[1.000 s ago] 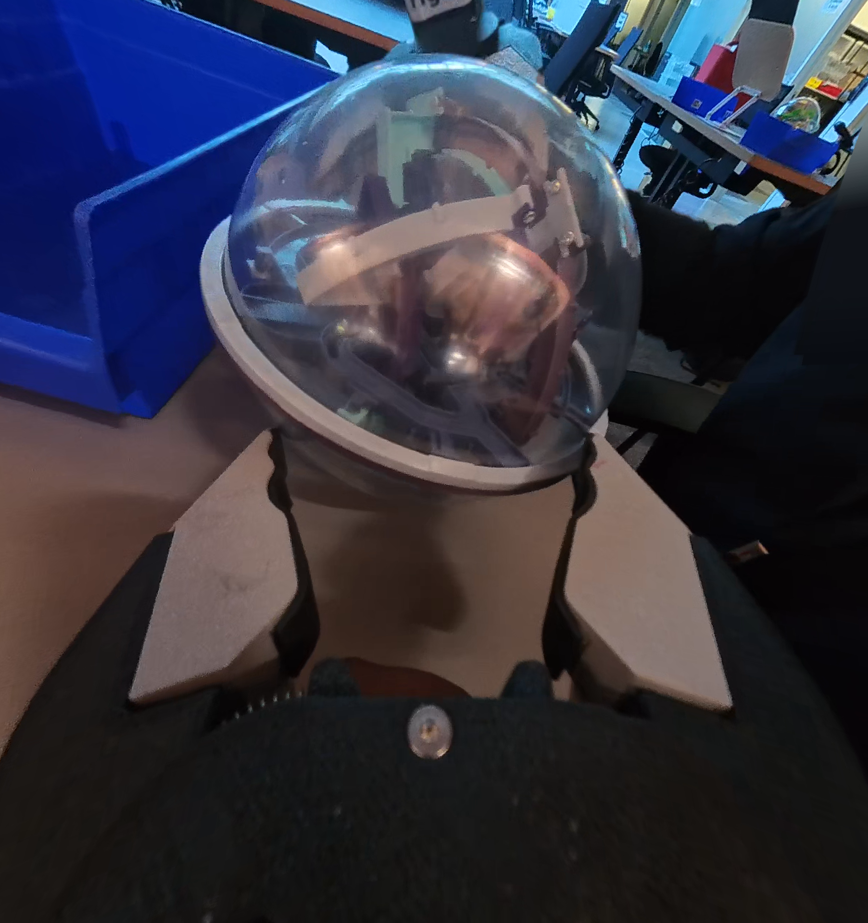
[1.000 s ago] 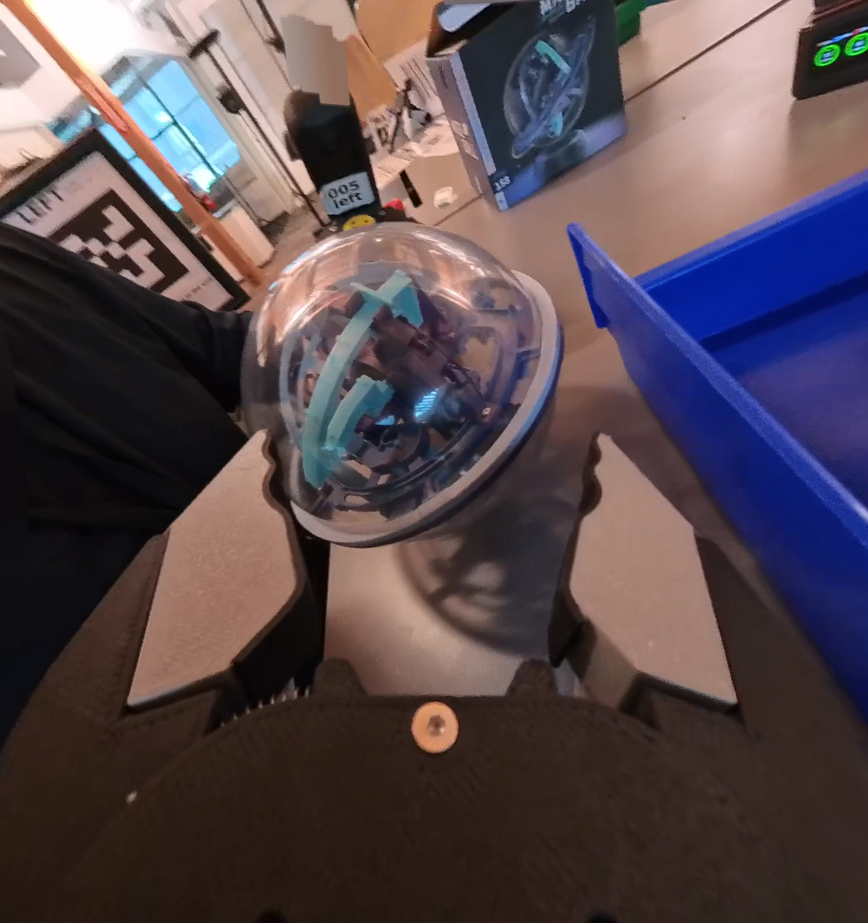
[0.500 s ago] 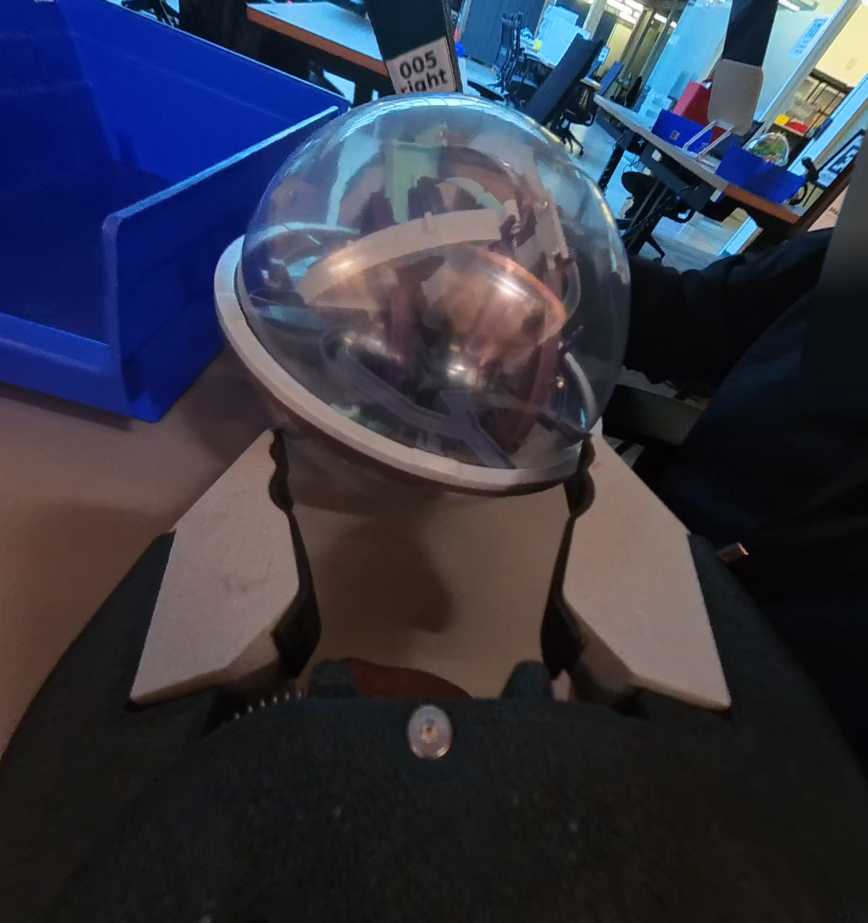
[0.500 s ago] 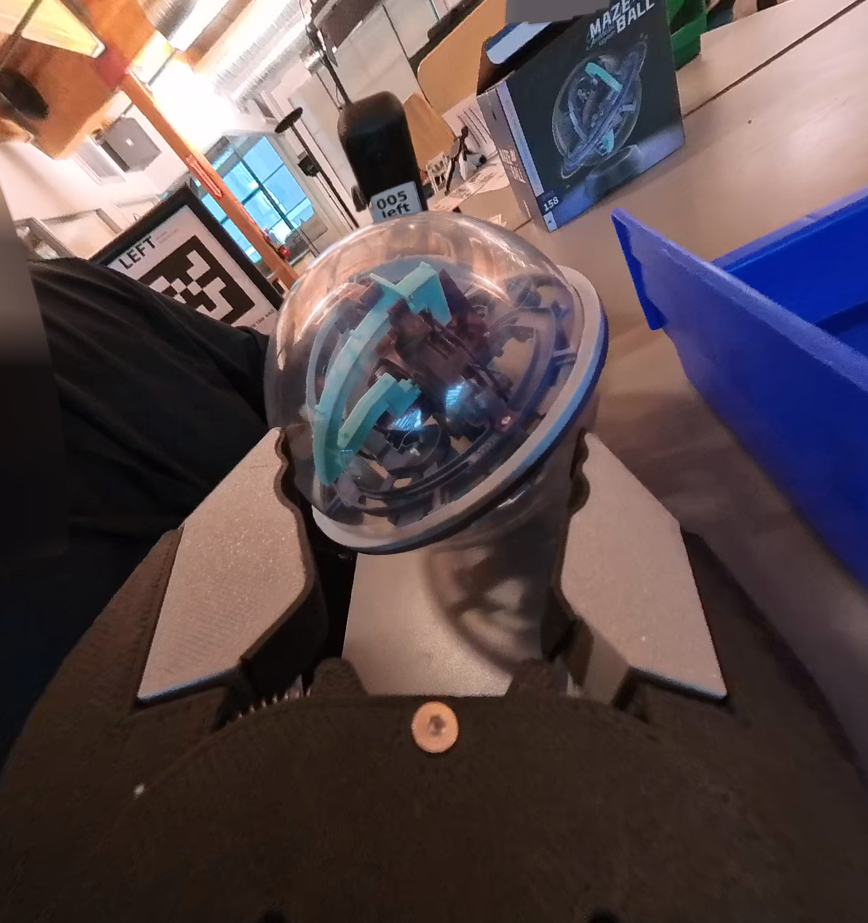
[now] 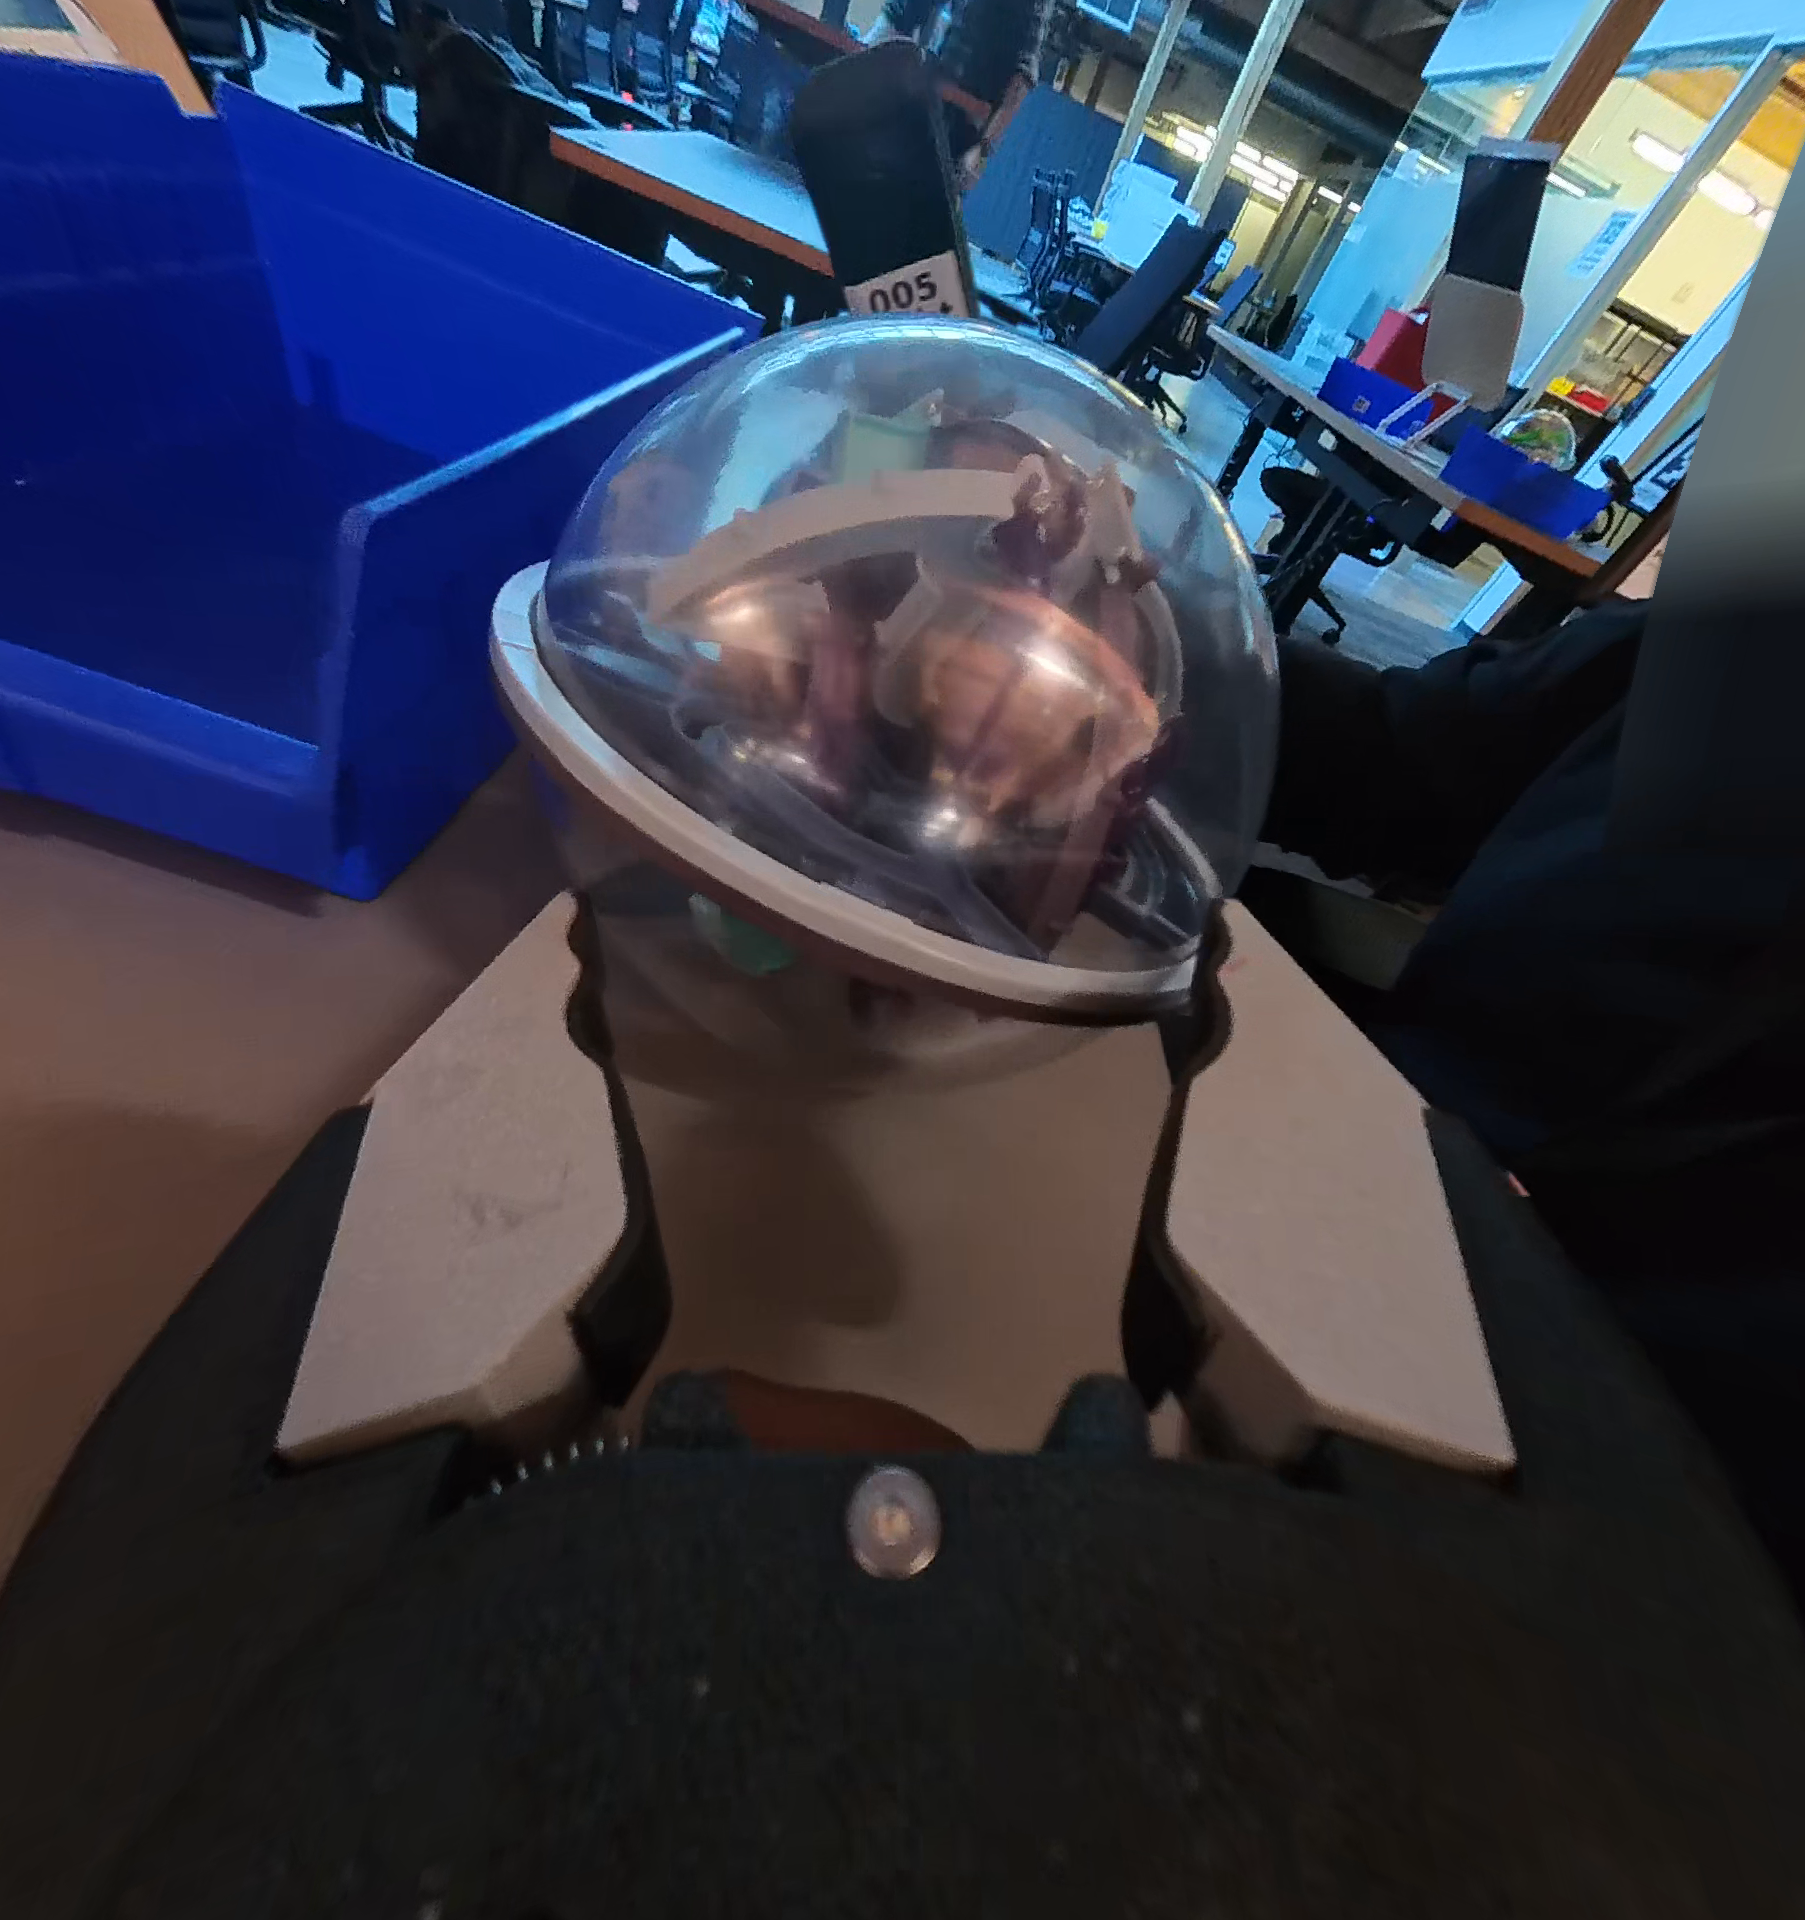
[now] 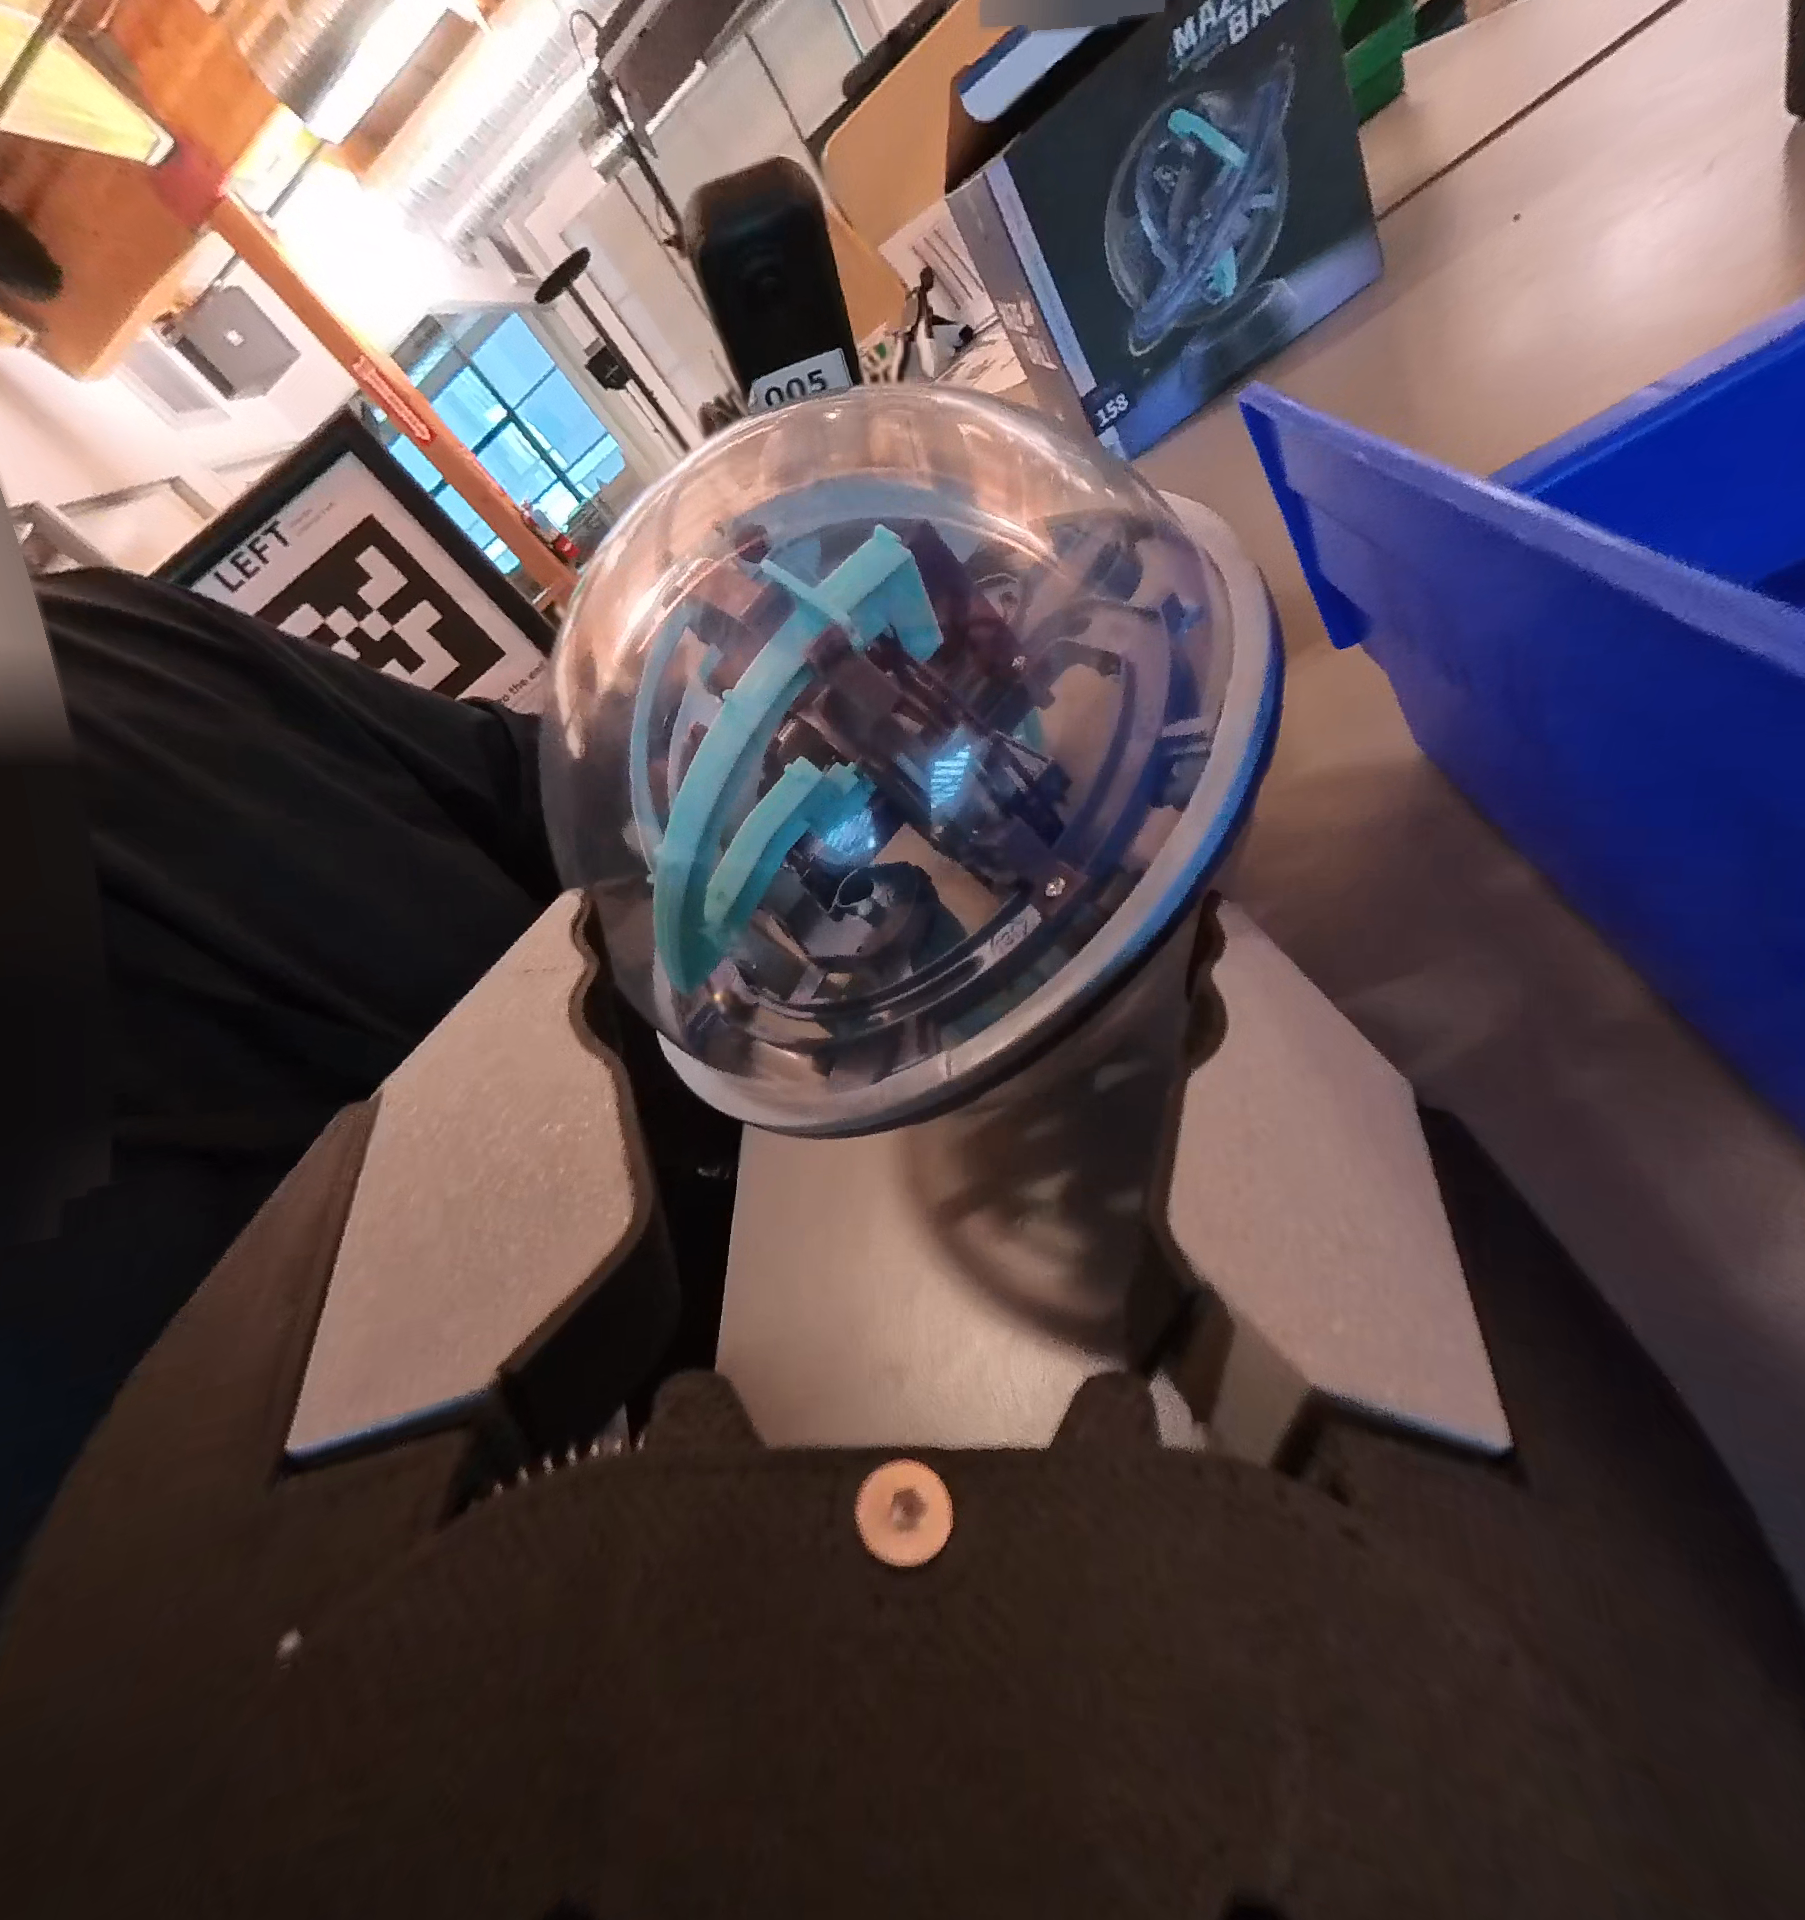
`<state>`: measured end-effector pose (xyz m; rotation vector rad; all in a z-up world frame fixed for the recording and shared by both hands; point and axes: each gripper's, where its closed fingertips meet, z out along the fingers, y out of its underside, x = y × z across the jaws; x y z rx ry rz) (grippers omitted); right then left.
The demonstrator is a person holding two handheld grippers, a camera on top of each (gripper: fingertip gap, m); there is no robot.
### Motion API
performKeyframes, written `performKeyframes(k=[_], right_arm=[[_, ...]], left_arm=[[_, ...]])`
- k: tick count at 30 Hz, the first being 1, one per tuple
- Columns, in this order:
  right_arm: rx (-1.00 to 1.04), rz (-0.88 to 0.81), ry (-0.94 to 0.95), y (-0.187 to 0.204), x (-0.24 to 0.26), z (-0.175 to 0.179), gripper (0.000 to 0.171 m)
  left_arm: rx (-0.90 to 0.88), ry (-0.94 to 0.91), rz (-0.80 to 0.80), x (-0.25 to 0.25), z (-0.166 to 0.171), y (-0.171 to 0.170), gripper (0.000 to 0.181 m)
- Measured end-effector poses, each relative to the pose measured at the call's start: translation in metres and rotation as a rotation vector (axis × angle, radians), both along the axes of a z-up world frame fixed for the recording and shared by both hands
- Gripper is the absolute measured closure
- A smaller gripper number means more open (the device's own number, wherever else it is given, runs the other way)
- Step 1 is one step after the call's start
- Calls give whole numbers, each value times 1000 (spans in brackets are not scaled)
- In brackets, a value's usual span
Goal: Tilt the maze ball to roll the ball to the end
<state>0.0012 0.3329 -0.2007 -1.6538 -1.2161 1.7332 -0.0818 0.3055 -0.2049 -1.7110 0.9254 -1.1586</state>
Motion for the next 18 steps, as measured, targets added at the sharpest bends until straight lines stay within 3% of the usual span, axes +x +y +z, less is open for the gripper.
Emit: performKeyframes(k=[18], right_arm=[[20, -127, -17, -1, -1, -2, 53]], left_arm=[[4, -42, 53, -18, 8, 16, 87]])
